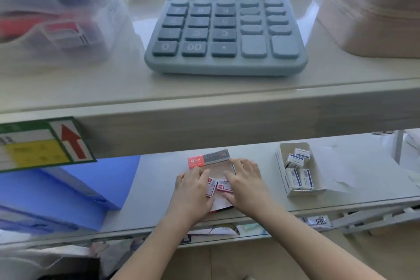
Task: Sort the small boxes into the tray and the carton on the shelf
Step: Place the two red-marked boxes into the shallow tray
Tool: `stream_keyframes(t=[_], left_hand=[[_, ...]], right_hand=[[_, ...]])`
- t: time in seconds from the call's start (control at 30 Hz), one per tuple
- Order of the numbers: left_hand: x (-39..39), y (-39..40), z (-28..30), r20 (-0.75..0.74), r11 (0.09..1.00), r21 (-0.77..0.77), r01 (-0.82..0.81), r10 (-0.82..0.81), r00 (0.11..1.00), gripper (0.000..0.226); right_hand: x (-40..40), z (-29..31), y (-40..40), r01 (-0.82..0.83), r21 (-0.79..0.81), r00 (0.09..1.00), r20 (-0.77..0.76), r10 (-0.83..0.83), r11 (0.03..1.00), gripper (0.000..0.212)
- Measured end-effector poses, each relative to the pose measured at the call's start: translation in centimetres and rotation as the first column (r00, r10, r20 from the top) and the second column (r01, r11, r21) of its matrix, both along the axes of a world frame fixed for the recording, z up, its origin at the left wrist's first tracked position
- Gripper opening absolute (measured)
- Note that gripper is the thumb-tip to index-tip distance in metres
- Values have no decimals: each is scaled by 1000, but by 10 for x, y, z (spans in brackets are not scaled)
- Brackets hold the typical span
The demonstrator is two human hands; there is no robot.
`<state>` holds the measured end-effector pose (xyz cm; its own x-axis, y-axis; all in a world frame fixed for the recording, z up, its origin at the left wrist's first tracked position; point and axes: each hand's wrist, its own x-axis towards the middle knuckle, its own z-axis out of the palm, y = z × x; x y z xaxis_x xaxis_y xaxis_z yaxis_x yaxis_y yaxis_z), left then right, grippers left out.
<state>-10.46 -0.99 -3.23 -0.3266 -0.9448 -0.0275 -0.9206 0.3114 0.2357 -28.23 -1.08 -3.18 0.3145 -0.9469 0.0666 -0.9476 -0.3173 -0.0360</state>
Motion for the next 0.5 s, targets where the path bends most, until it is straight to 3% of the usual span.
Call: stream_keyframes(t=[0.13, 0.23, 0.33, 0.5], left_hand=[[7, 0, 0, 27, 999, -26, 46, -45, 999, 42], [9, 3, -2, 100, 993, -95, 70, -61, 993, 40], [10, 3, 1, 146, 986, -130, 99, -80, 986, 45], [11, 4, 0, 25, 991, -60, 119, -118, 993, 49]], right_hand=[[5, 8, -16, -94, 105, 988, -110, 106, 990, 17], [4, 13, -20, -180, 167, 974, -109, 199, 969, 41], [6, 19, -18, -289, 185, 949, -77, 307, 939, 51], [-2, 21, -9, -198, 192, 980, 39, 194, 961, 52]])
